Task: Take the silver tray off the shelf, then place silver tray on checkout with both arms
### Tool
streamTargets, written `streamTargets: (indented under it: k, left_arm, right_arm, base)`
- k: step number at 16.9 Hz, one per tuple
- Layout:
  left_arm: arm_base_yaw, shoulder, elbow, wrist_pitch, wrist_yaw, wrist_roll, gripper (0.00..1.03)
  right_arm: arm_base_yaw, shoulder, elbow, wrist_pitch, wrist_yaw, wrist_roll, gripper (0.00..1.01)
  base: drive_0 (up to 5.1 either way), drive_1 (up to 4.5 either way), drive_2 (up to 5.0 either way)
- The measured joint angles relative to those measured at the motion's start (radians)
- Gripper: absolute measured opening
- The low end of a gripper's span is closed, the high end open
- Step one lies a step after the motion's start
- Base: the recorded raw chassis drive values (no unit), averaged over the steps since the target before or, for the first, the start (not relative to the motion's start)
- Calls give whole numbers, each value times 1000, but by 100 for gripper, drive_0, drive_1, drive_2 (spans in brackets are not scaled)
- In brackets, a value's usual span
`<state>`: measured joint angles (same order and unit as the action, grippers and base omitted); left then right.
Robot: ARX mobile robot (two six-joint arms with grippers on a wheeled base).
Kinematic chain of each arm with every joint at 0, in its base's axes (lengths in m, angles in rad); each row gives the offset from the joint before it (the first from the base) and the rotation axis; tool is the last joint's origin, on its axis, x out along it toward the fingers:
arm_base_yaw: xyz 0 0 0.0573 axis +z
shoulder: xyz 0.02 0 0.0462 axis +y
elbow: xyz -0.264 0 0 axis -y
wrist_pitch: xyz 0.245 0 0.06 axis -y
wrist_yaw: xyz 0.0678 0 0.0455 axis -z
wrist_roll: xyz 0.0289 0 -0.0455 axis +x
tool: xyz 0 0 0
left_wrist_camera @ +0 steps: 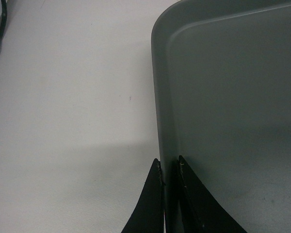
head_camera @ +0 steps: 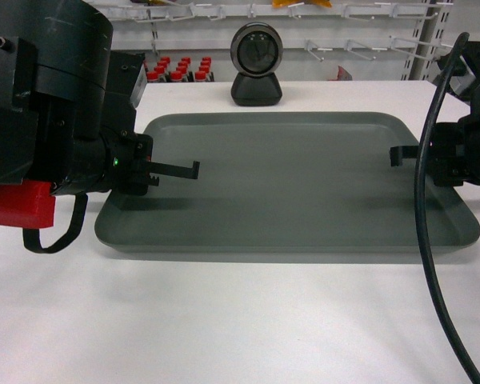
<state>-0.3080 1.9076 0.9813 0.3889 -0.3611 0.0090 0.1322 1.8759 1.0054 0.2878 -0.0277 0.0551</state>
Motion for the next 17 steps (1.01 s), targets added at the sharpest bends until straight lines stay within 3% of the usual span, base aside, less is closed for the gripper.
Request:
streamTargets:
  k: [7,8,10,11,13,16,17]
  left_arm:
    - [5,31,27,-8,5,25,3]
    - [3,31,31,-16,-2,39,15]
    - [-5,31,38,-14,-7,59,33]
    - [-7,31,41,-16,-3,60,48]
    - [-8,31,42,-19,0,60,64]
    - [-14,19,49,-14,19,50,98]
    - [-17,8,49,-9,22,46,99]
  right_arm:
    - [5,40,20,-2,15,8,3]
    - [6,42,20,19,11,-8,9]
    - [5,42,20,48,8,-73,27]
    - [5,42,20,49,5,-91,42]
    - [5,42,20,50,-3,-95,58]
    - [5,42,20,42,-8,-97,93]
    - [5,41,20,40,-14,-90,100]
  base:
    - [0,0,0]
    - [0,0,0]
    - [0,0,0]
    - [0,0,0]
    - [0,0,0]
    - [0,0,0]
    - [0,0,0]
